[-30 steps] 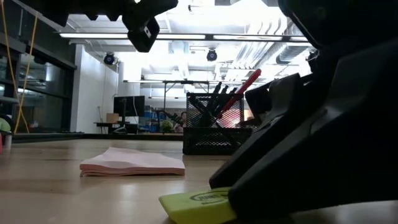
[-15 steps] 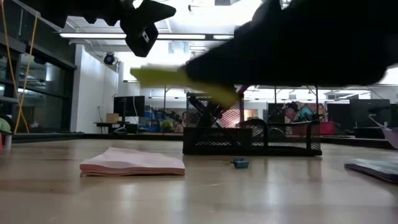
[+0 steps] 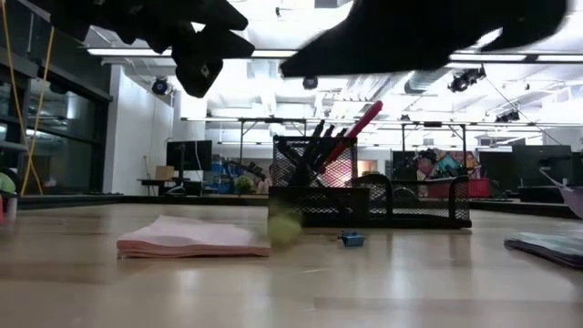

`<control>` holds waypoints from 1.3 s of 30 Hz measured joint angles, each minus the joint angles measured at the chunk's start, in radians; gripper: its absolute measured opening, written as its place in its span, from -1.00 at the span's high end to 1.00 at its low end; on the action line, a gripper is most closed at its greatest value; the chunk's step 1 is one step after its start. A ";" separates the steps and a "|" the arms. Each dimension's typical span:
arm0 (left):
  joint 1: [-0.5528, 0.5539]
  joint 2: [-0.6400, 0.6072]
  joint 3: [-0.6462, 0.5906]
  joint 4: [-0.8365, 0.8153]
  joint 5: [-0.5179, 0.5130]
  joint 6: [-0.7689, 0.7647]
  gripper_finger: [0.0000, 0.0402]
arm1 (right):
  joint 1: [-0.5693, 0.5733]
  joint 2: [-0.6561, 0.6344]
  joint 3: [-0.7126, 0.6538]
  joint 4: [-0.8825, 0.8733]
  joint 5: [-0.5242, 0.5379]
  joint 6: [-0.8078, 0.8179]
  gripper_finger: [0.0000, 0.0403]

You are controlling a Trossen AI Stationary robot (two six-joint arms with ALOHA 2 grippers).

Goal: Pick and place office supplies into organizer
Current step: Put the yellow eraser into the black desk organizer

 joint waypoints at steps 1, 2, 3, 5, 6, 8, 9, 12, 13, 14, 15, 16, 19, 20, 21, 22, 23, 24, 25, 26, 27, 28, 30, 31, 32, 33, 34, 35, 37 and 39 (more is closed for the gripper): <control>-0.004 0.000 0.000 0.000 -0.001 0.000 0.34 | -0.014 -0.002 0.000 -0.017 -0.002 0.001 1.00; -0.004 0.000 0.000 0.000 -0.002 0.000 0.34 | -0.027 -0.003 0.000 -0.036 -0.002 0.004 1.00; -0.004 0.000 0.000 0.000 -0.001 0.000 0.34 | -0.039 -0.003 0.000 -0.050 -0.004 0.012 0.99; -0.012 0.000 0.000 0.000 0.010 -0.004 0.34 | -0.063 -0.003 0.000 -0.078 -0.047 0.029 0.97; -0.016 0.000 0.000 -0.001 0.010 -0.004 0.34 | -0.072 -0.003 0.000 -0.093 -0.077 0.035 0.96; -0.024 0.000 0.000 -0.005 0.017 0.000 0.34 | -0.085 -0.003 0.000 -0.119 -0.143 0.036 0.97; -0.027 0.000 0.000 -0.007 0.020 0.001 0.34 | -0.087 -0.003 0.000 -0.133 -0.176 0.037 0.97; -0.031 0.000 0.000 -0.007 0.022 0.012 0.34 | -0.093 -0.016 0.000 -0.179 -0.239 0.090 0.93; -0.032 0.000 0.000 -0.008 0.022 0.013 0.34 | -0.093 -0.023 0.000 -0.192 -0.259 0.109 0.89; -0.036 0.000 0.000 -0.008 0.021 0.012 0.34 | -0.092 -0.028 0.000 -0.206 -0.277 0.119 0.85; -0.036 0.000 0.000 -0.008 0.019 0.012 0.34 | -0.087 -0.029 0.000 -0.215 -0.288 0.134 0.80; -0.036 0.000 0.000 -0.008 0.018 0.016 0.34 | -0.081 -0.029 0.000 -0.229 -0.295 0.139 0.73; -0.037 0.000 0.000 -0.008 0.015 0.019 0.34 | -0.072 -0.022 0.000 -0.230 -0.287 0.224 0.51; -0.037 0.000 0.000 -0.008 0.014 0.019 0.34 | -0.073 -0.016 0.002 -0.228 -0.288 0.261 0.42; -0.037 0.000 0.000 -0.008 0.010 0.019 0.34 | -0.075 -0.010 0.001 -0.240 -0.279 0.287 0.34; -0.037 0.000 0.000 -0.009 0.009 0.019 0.34 | -0.076 -0.005 0.000 -0.249 -0.266 0.303 0.27; -0.037 0.000 0.000 -0.011 0.008 0.019 0.34 | -0.077 -0.002 0.000 -0.252 -0.244 0.318 0.19; -0.037 0.003 0.000 -0.014 0.007 0.019 0.34 | -0.076 -0.003 0.000 -0.253 -0.214 0.328 0.13; -0.037 0.008 0.000 -0.015 0.007 0.019 0.34 | -0.071 -0.003 0.000 -0.250 -0.182 0.347 0.07; -0.037 0.013 0.000 -0.017 0.007 0.019 0.34 | -0.068 -0.004 0.000 -0.254 -0.156 0.378 0.02; -0.037 0.019 0.000 -0.014 0.007 0.017 0.34 | -0.067 -0.004 0.000 -0.265 -0.132 0.416 -0.01; -0.037 0.021 0.000 -0.017 0.007 0.013 0.34 | -0.066 -0.004 0.000 -0.280 -0.110 0.462 -0.04; -0.037 0.024 0.000 -0.019 0.007 0.011 0.34 | -0.067 -0.004 0.000 -0.299 -0.094 0.550 -0.06; -0.037 0.028 0.000 -0.021 0.007 0.011 0.34 | -0.068 -0.004 0.000 -0.305 -0.094 0.566 -0.06; -0.037 0.030 0.000 -0.032 0.007 0.011 0.34 | -0.067 0.000 0.000 -0.306 -0.093 0.572 -0.06; -0.037 0.030 -0.001 -0.038 0.007 0.011 0.34 | -0.066 0.007 0.000 -0.304 -0.093 0.562 -0.06; -0.037 0.030 -0.001 -0.037 0.007 0.011 0.34 | -0.061 0.013 0.000 -0.305 -0.102 0.527 -0.05; -0.037 0.030 0.000 -0.036 0.007 0.011 0.34 | -0.055 0.021 0.000 -0.305 -0.122 0.489 -0.03; -0.037 0.040 0.000 -0.037 0.007 0.011 0.34 | -0.045 0.035 0.000 -0.305 -0.151 0.443 0.00; -0.037 0.040 -0.001 -0.042 0.007 0.011 0.34 | -0.036 0.041 0.000 -0.317 -0.177 0.393 0.04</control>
